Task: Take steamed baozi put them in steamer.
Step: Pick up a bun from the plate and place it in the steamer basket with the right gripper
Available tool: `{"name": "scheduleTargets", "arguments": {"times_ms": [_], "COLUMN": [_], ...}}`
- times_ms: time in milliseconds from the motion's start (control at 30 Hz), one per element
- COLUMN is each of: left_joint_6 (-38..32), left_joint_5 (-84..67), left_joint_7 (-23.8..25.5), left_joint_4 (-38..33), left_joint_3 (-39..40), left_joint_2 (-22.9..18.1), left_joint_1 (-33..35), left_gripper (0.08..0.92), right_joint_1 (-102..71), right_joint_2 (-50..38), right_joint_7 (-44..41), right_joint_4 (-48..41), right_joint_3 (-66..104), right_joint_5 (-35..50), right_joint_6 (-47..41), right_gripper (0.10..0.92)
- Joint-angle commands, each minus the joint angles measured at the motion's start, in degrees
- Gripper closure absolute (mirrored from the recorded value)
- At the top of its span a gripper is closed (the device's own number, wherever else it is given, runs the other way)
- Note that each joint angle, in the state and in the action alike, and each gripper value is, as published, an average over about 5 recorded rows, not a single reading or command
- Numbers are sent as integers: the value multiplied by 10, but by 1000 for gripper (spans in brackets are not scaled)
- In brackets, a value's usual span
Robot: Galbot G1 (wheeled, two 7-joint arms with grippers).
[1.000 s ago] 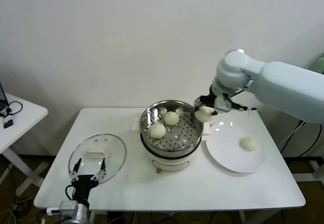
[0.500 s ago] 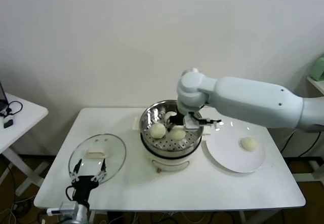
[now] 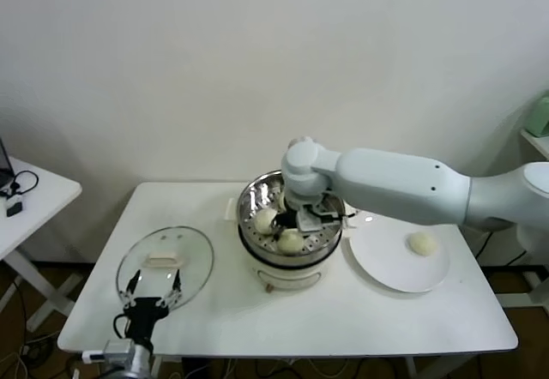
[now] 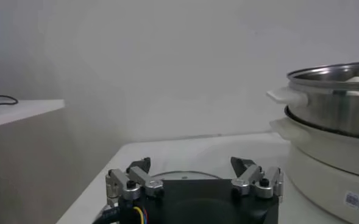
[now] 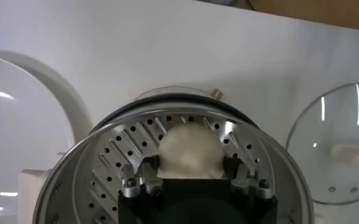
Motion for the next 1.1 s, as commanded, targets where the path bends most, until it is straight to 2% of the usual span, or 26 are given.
{"name": "scheduleTargets", "arguments": {"times_ms": [33, 700, 933, 1100], "left_joint_6": [5, 5, 5, 5], "left_joint_5": [6, 6, 0, -3], "left_joint_7": [-5, -6, -7, -7], "left_joint_4": [0, 4, 7, 8], "left_joint_3": [13, 16, 16, 18], "left_joint_2": [-3, -3, -3, -3], "left_joint_1": [-6, -7, -8, -8], "left_gripper": [177, 177, 177, 177], "right_joint_1": [-16, -24, -30, -26], "right_joint_2": [9, -5, -6, -8], "right_joint_7": [2, 7, 16, 13], "right_joint_4": [-23, -11, -9, -12], "right_joint_3": [4, 6, 16, 30], "right_joint_5": [-16, -20, -44, -47], "right_joint_6": [16, 23, 46, 61], "right_gripper": [346, 337, 218, 203]}}
